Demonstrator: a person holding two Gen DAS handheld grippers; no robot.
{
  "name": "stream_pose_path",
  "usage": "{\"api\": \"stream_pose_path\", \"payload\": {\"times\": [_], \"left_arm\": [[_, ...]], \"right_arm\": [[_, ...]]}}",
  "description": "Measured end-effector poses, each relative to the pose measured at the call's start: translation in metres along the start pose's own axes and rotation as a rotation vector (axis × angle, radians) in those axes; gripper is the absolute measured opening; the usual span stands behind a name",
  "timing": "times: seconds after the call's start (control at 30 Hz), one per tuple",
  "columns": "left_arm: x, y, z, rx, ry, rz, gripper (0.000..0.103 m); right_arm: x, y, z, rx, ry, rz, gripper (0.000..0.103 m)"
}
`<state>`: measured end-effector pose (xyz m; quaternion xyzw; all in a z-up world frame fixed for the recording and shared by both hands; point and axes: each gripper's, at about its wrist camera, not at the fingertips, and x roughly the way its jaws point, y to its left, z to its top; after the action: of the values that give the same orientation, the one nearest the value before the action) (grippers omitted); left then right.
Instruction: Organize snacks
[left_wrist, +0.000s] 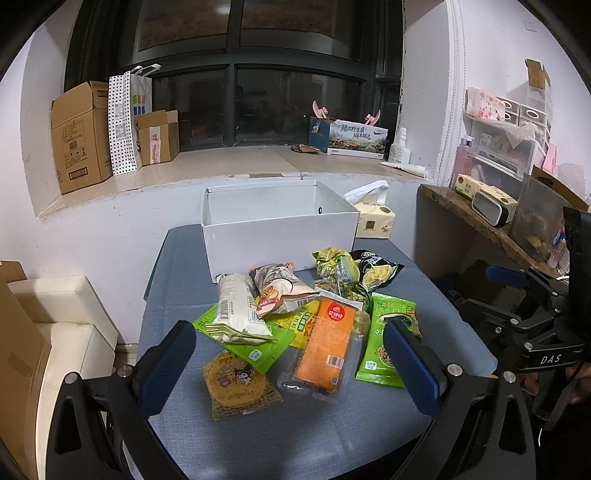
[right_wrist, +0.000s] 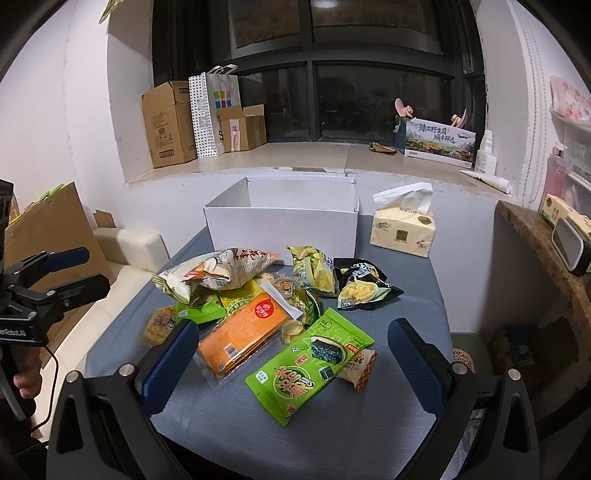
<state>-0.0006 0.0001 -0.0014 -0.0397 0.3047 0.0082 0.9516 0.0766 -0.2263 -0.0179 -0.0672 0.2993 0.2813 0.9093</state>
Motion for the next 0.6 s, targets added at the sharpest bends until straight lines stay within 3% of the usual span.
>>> {"api": "stream_pose_path", "payload": {"times": [0.6], "left_arm": [[0.0007,-0.0027,-0.0007,0.005,0.004,-0.005,0.103]], "right_arm": [[-0.0002,-0.0007,-0.0015,0.008,0.005,-0.002,0.103]]}}
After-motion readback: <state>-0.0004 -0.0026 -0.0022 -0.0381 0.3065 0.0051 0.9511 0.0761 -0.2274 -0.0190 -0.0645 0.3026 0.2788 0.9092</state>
